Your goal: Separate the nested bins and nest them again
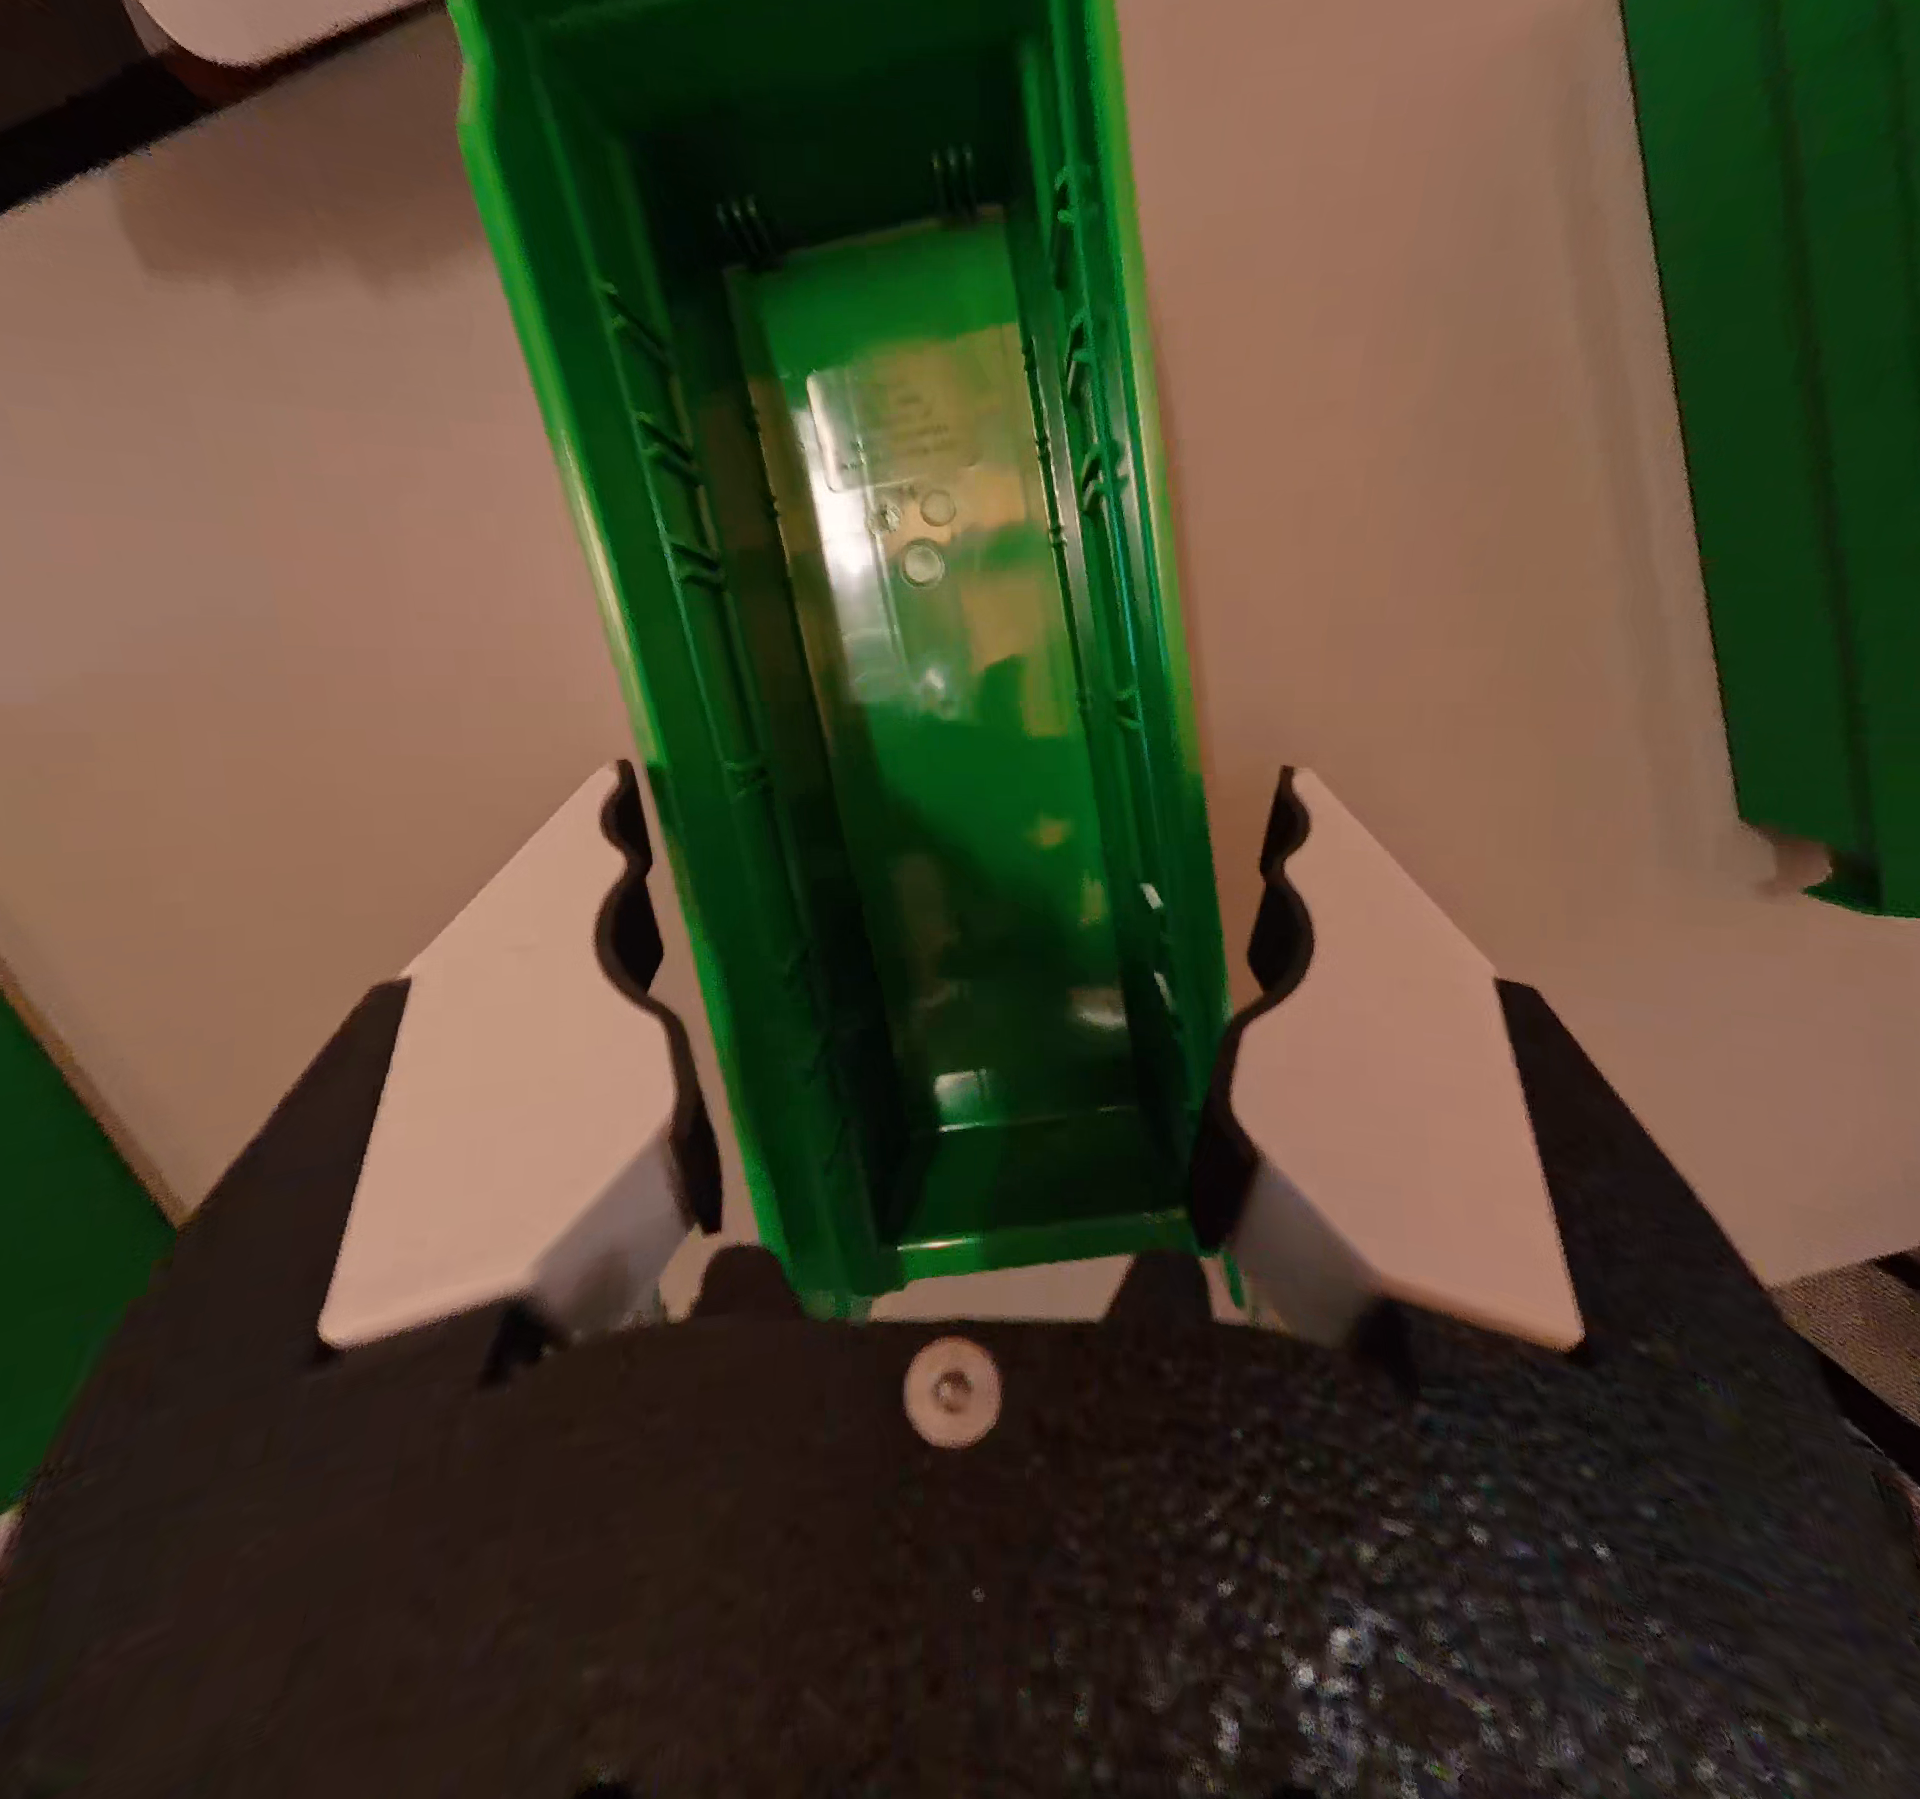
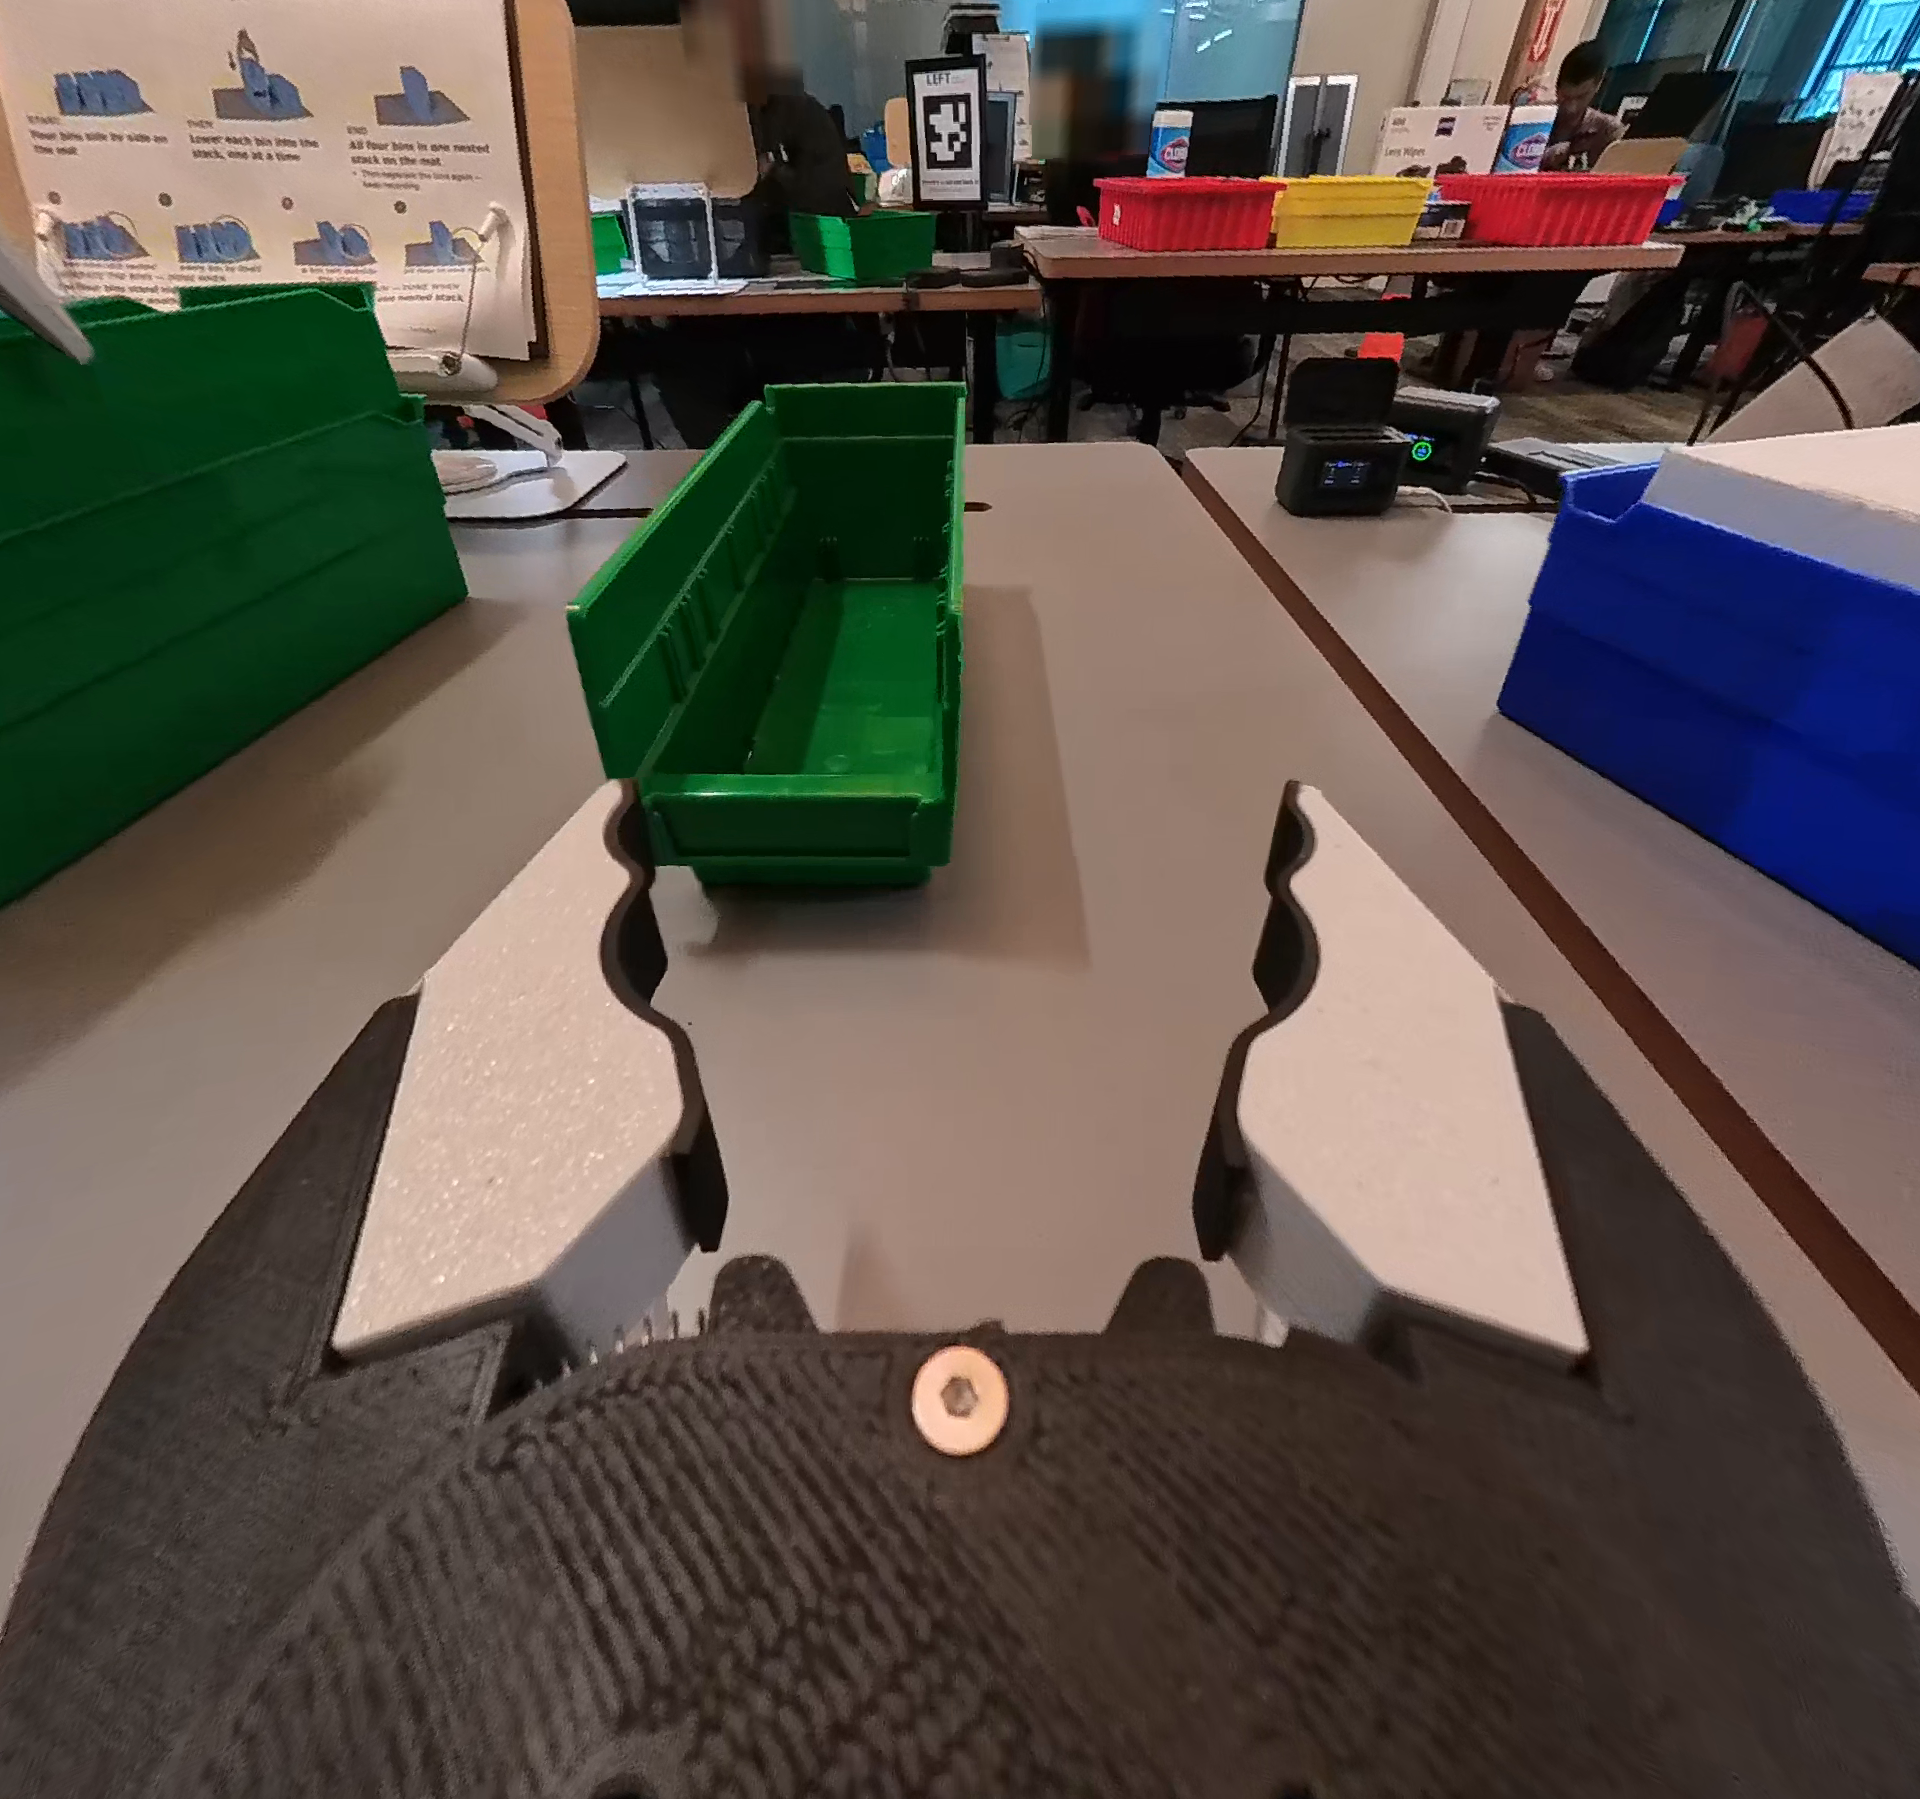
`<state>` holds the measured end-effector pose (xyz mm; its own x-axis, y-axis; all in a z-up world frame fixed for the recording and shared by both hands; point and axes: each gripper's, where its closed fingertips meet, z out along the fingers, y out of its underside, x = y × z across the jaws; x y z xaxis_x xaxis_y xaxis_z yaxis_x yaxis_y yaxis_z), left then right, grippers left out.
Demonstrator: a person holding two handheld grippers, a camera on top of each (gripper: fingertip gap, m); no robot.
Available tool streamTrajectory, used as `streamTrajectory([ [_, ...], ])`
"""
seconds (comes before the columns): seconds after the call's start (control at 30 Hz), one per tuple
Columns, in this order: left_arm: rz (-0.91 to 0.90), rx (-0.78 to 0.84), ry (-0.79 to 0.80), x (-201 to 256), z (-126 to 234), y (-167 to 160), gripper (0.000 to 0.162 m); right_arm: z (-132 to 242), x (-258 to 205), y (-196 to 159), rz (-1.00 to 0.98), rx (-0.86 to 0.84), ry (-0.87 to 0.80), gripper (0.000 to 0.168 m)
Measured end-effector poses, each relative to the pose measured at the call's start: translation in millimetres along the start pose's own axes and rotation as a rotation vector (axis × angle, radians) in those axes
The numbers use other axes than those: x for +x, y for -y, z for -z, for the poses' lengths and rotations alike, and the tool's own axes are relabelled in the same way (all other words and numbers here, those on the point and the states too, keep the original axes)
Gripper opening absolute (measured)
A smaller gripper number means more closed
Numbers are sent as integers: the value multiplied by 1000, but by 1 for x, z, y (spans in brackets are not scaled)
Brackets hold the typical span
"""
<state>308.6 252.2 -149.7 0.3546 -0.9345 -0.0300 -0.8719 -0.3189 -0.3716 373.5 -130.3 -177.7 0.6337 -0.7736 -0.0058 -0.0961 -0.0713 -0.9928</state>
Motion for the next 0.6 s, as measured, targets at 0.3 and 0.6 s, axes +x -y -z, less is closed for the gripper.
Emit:
streamTrajectory([
  [0.3, 11, 371, 177, -150, 69, 28, 114, 4, -11, 9, 12, 15, 36, 117],
  [0.6, 278, 66, 233, -376, 26, -108, 122, 3, -4, 6, 21, 3, 15, 118],
])
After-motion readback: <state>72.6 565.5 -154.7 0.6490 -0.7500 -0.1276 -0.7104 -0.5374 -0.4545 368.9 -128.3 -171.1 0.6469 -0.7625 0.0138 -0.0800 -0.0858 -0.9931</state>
